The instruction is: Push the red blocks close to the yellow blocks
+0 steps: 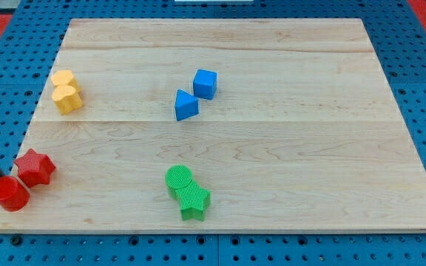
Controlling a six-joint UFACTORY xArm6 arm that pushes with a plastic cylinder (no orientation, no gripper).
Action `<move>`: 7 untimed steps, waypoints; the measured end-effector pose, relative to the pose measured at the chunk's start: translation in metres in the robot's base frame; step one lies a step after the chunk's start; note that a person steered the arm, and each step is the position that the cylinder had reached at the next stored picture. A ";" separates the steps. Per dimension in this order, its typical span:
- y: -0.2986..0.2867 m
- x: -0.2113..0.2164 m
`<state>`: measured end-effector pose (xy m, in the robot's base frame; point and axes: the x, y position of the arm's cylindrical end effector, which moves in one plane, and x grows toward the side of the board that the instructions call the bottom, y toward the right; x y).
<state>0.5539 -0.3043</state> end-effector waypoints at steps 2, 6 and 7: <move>0.000 0.029; 0.039 0.051; 0.039 0.032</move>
<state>0.5861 -0.2657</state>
